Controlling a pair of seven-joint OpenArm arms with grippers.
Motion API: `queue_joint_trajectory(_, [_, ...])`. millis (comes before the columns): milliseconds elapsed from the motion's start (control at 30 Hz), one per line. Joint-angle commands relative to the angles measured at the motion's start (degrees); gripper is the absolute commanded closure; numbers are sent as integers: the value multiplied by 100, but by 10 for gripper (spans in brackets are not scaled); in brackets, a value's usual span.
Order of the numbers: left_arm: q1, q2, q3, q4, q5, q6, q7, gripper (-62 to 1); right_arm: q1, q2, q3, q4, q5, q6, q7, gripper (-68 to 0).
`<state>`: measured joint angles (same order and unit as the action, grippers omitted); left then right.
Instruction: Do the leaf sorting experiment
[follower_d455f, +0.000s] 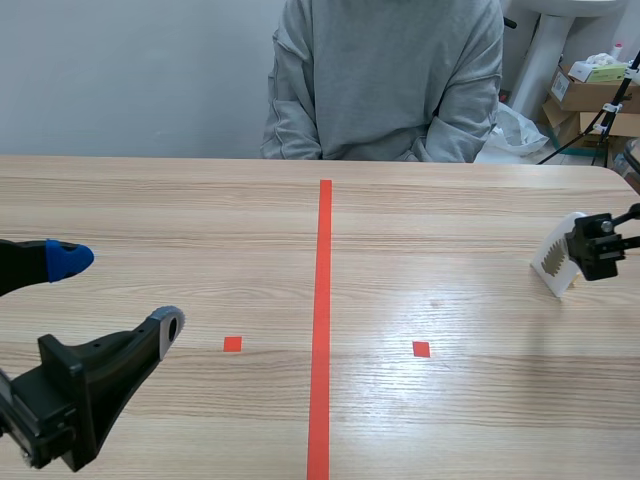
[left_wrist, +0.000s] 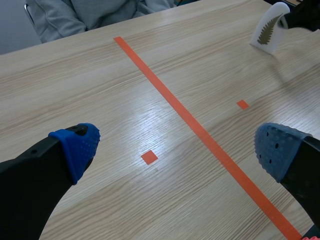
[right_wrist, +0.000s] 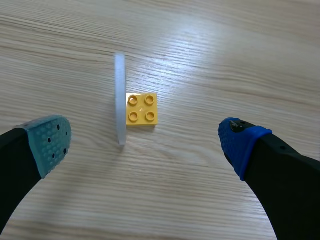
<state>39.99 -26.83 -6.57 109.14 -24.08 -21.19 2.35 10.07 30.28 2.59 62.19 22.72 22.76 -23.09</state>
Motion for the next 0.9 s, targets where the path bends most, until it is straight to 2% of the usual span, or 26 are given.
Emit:
queue_joint_trajectory(0, [-17,13,-44,120,-37,-11,-81,-623,-413,116,177,662,87,-2,-24,-602])
queue_joint_trajectory(133, [-17,13,-44,120,-35,-11,-83,-623,-1644,111,337,2256,166,131,-46,-602])
queue_joint_trajectory(267, [-20,11,-63,120,-35,-11,-87,-623,-2820,81,343,3781,129,304,170,-602])
queue_joint_trajectory(433, [-20,11,-63,120,-33,-11,-87,-623,-3928,46,396,5123,157,422,468,-602])
queue_joint_trajectory(533, [-20,11,-63,120,-35,-11,-125,-623,-4400,46,396,5486,382,573,509,-602])
queue_joint_trajectory(600, [-20,13,-63,120,-35,-11,-149,-623,-4697,44,396,5593,640,807,549,-602])
queue_joint_trajectory(667, [-20,13,-63,120,-35,-11,-221,-623,-4977,15,404,5648,693,1001,664,-602])
queue_joint_trajectory(867, [-17,13,-63,120,-35,-39,-236,-623,-5379,-490,723,5665,686,1449,776,-602])
